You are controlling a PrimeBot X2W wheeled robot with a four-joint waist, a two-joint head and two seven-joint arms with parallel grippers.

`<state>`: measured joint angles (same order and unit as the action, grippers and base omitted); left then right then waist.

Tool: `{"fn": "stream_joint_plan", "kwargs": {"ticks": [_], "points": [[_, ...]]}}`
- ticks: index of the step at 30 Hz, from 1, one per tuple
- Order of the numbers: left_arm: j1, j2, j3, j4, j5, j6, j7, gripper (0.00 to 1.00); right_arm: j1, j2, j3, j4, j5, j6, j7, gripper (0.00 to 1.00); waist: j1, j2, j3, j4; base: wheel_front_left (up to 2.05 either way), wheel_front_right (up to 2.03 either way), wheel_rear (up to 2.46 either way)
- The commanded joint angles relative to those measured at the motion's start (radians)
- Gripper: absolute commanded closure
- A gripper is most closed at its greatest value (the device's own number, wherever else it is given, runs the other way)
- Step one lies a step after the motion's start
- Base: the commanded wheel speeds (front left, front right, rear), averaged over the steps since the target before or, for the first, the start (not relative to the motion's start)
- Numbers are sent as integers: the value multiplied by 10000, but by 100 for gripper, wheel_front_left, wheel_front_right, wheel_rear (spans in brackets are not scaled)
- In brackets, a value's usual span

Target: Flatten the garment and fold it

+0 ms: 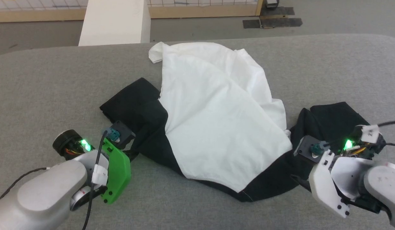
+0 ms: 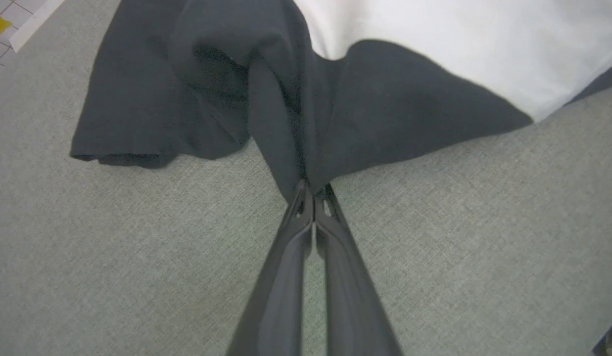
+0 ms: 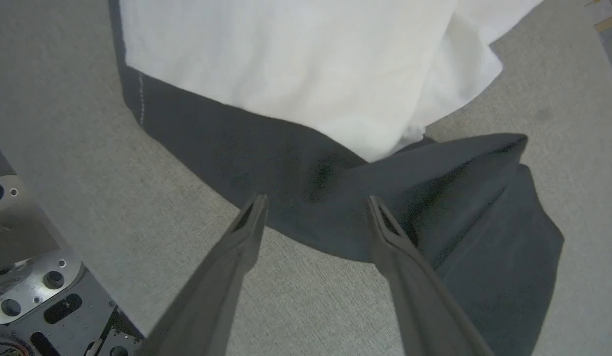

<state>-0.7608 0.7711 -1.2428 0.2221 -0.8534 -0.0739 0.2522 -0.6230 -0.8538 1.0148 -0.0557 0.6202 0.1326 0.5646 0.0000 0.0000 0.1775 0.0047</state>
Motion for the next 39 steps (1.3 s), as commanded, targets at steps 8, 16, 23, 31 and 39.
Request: {"fn": "stream_joint_plan", "kwargs": {"ticks": [8, 16, 23, 31, 39], "points": [[-316, -379, 24, 381, 40, -154, -233, 100, -1183, 936, 2148, 2198, 1052, -19, -9, 0, 0, 0, 673, 356, 0, 0, 0], [-210, -519, -22, 787, -9, -281, -506, 100, -748, 1319, 2635, 3047, 1660, -19, -704, 100, 0, 0, 620, 359, 0, 0, 0], [243, -456, 136, 889, 124, 25, -1561, 100, -1037, 911, 2279, 2566, 1328, -19, -3537, 100, 0, 0, -320, 205, 0, 0, 0], [-391, 284, 841, -372, 543, 569, -2460, 100, -909, 444, 3, 1739, 834, -19, -5108, 100, 0, 0, -1423, 304, 0, 0, 0], [-2247, 339, 1861, -1259, 890, 1008, -2436, 100, -801, 1103, -3153, 1418, -95, -19, -5580, 100, 0, 0, -1947, 514, 0, 0, 0]]}}
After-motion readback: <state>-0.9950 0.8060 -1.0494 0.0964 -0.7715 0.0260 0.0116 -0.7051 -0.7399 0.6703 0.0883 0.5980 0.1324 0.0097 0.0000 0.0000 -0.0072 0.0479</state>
